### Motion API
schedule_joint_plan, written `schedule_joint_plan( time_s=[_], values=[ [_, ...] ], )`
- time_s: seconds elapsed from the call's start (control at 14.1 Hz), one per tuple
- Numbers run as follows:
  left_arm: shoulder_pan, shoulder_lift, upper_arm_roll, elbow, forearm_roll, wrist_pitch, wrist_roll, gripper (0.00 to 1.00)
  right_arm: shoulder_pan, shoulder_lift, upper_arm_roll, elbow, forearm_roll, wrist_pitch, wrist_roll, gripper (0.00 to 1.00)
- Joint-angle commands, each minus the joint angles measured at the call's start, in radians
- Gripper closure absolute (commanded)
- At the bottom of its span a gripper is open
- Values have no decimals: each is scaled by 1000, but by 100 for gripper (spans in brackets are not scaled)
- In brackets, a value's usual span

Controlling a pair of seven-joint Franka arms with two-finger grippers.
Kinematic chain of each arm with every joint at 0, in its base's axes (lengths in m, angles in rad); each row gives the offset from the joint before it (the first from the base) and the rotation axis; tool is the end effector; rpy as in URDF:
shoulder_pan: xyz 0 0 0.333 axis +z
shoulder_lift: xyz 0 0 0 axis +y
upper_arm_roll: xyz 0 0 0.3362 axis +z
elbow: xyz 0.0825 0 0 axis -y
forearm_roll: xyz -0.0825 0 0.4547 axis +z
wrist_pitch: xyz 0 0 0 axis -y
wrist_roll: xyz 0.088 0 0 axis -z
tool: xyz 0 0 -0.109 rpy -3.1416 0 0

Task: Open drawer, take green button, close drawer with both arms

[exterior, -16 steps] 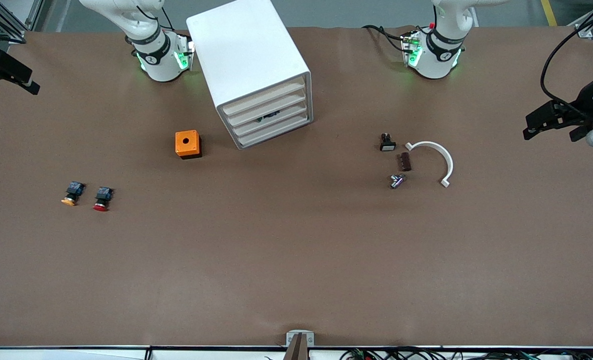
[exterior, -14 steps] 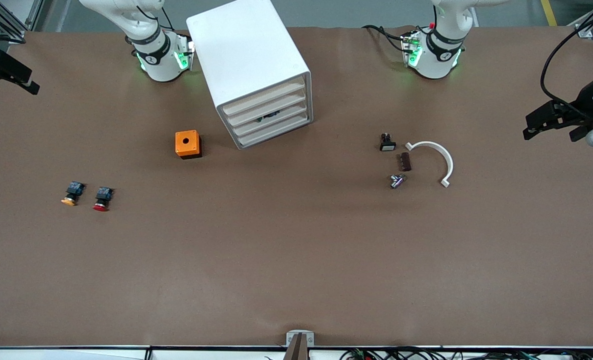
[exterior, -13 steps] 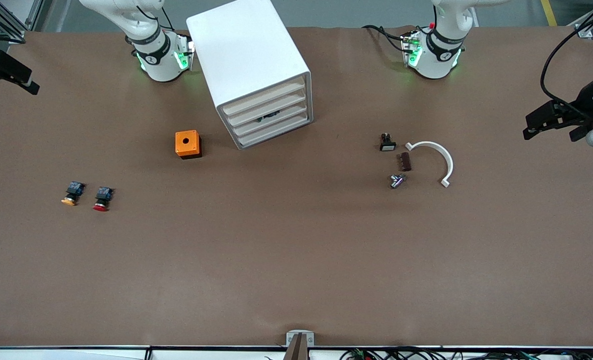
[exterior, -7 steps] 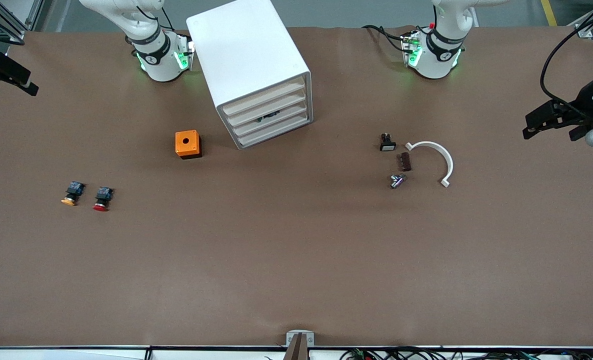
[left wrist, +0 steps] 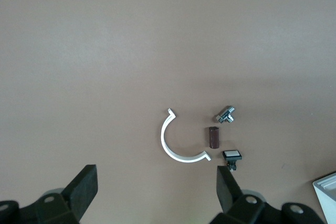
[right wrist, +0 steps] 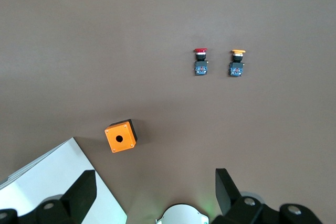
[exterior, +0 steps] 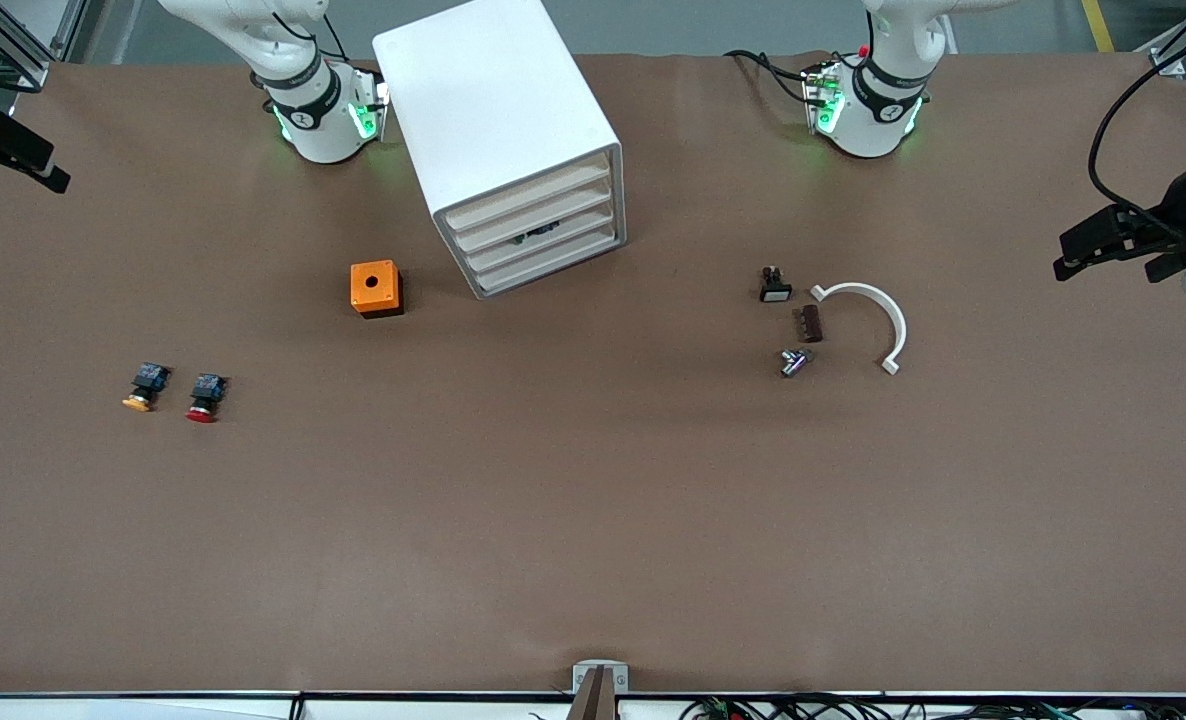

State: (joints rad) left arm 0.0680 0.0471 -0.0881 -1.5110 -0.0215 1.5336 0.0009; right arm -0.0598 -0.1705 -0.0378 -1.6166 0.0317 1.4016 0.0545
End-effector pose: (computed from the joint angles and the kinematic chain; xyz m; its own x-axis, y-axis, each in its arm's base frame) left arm 0.6370 -0.0139 0.6422 0.9995 -0.0218 -0.0243 -0.0212 -0.9994 0.0257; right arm 0.5458 -0.0516 0.7039 0.9883 -0.1453 -0.0465 -0.1470 -0.9885 -0.0354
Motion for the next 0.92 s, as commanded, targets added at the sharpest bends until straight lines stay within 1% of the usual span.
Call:
schedule_joint_plan(
  time_s=[0.0, 0.14, 0.21, 0.57, 0.64, 0.71, 0.85],
  values=[
    [6, 31, -7, 8, 8, -15, 1, 0, -14, 25, 4, 23, 13, -12, 15, 0],
    [-1, 62, -15, 6, 6, -20, 2, 0, -9, 83, 6, 29, 1, -13, 2, 0],
    [-5, 79, -18, 5, 5, -21, 4, 0, -9, 94, 6, 36, 4, -13, -2, 0],
    [-62, 178, -53, 5, -11, -27, -5, 0, -14, 108, 6, 38, -3, -9, -4, 0],
    [-86, 201, -58, 5, -11, -27, -33, 0, -17, 129, 6, 35, -3, -6, -1, 0],
    [-117, 223, -58, 5, -11, -27, -74, 0, -20, 172, 6, 46, 4, -7, -2, 0],
    [-172, 256, -58, 8, -11, -27, -154, 0, -34, 184, 6, 60, -2, -3, -8, 0]
  ],
)
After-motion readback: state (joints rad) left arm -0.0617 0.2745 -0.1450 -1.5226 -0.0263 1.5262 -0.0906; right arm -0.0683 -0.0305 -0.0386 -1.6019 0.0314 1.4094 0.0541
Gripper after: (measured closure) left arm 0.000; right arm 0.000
